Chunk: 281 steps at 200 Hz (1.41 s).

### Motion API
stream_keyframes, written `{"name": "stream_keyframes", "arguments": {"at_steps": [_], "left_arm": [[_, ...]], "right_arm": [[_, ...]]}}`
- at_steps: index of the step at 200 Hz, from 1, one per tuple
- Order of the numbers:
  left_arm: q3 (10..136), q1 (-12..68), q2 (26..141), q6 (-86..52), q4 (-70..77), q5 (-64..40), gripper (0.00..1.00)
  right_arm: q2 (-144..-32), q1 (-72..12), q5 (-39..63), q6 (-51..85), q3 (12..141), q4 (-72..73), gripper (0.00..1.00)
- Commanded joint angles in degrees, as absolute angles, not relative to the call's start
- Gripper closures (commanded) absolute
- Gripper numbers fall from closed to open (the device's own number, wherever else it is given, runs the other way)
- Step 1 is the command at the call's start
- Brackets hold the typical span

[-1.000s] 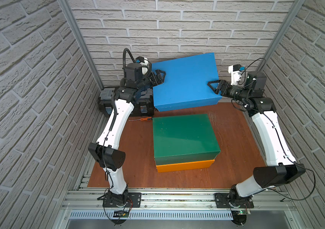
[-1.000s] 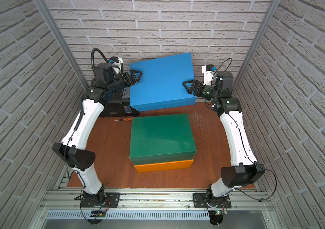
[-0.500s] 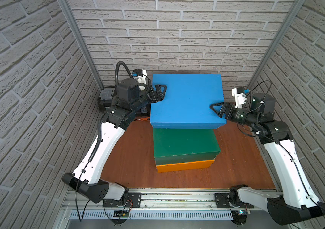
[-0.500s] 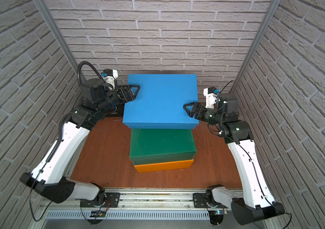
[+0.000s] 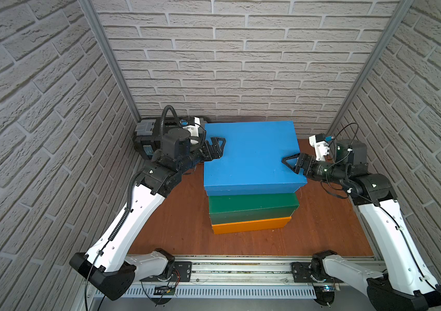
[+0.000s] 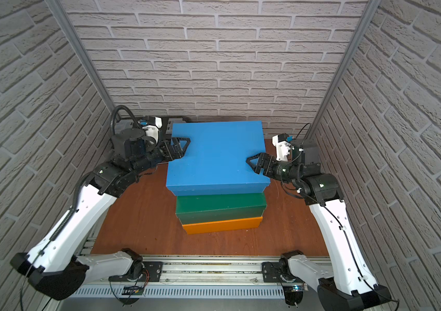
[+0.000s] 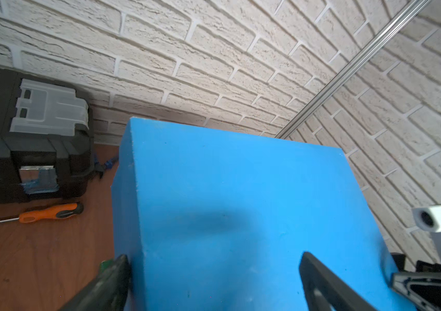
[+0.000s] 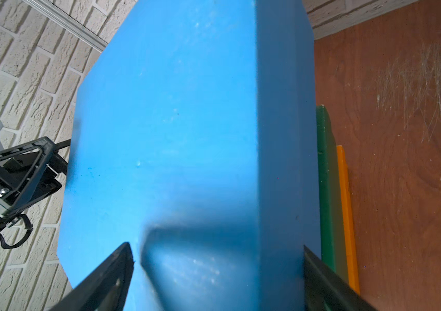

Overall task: Stack the shoeboxes
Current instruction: Place the shoebox at the shoebox, then move the shoebox to the shoebox.

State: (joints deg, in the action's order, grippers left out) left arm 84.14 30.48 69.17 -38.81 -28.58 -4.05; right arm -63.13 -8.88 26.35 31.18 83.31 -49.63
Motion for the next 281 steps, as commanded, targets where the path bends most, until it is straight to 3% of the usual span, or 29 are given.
{"name": "stream_keyframes", "arguments": {"at_steps": [1, 65, 127, 199, 281], "left_arm": [[81.8, 30.7, 66.5, -38.8, -26.5, -7.2, 0.02], [78.9, 22.3, 65.8, -38.6, -27.2, -13.1, 0.02], [79.3, 21.8, 67.3, -38.1, -28.3, -16.3, 0.02], [77.7, 27.3, 64.8, -38.8, -32.1, -15.2, 0.09], [75.0, 32.7, 60.6, -40.1, -33.1, -11.0, 0.11]], "right_arm": [[-64.3, -10.2, 29.5, 27.0, 86.9, -47.5, 0.03], [-68.8, -6.1, 29.4, 23.2, 89.5, -49.3, 0.0], [-74.5, -5.4, 30.1, 22.4, 92.3, -48.4, 0.0], [-72.9, -5.7, 34.6, 23.6, 89.9, -46.1, 0.11], [-66.8, -6.1, 35.3, 24.7, 82.6, -43.9, 0.14]]}}
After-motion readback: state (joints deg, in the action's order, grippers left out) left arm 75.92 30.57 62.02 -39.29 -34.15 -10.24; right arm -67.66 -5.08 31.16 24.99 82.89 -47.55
